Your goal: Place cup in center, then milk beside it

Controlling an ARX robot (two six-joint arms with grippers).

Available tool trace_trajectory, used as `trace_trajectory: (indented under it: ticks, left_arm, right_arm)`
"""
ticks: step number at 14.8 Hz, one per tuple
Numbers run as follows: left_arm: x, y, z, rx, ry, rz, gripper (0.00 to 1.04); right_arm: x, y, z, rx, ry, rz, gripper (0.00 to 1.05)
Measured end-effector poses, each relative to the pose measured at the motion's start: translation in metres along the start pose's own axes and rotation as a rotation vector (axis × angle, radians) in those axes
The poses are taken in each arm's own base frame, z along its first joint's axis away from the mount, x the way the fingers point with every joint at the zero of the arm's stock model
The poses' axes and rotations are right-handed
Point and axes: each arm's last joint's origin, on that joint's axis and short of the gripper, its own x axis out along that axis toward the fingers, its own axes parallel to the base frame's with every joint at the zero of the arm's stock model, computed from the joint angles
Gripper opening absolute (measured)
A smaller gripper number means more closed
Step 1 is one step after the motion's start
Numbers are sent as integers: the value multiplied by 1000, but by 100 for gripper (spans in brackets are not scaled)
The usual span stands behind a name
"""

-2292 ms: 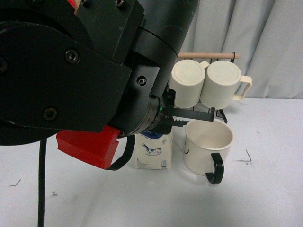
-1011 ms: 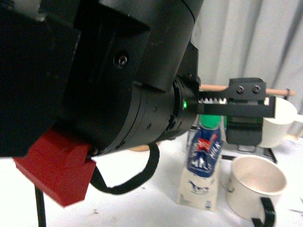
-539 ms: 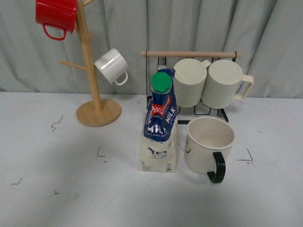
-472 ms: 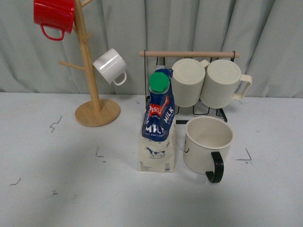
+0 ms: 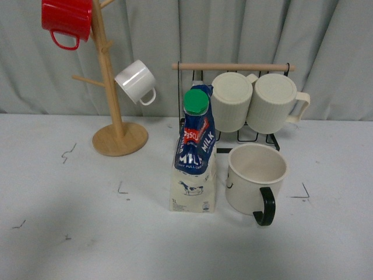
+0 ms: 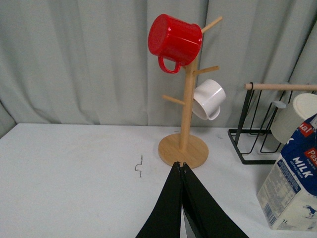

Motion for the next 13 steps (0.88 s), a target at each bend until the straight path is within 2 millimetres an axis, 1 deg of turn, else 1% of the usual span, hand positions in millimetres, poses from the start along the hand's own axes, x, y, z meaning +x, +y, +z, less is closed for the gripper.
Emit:
trace_trajectory:
  ticks: [4, 5, 6, 13]
  left_arm:
    - [-14, 15, -6, 0, -2, 17, 2]
    - [-17, 15, -9, 0, -39, 2, 2]
    - [-19, 14, -15, 0, 3, -5, 2]
    - [-33, 14, -11, 0, -22, -5, 2]
  right_arm:
    - [0, 0, 0, 0, 0, -1, 98]
    - [0, 0, 0, 0, 0, 0, 98]
    - [0, 0, 0, 0, 0, 0, 98]
    - [0, 0, 0, 0, 0, 0, 98]
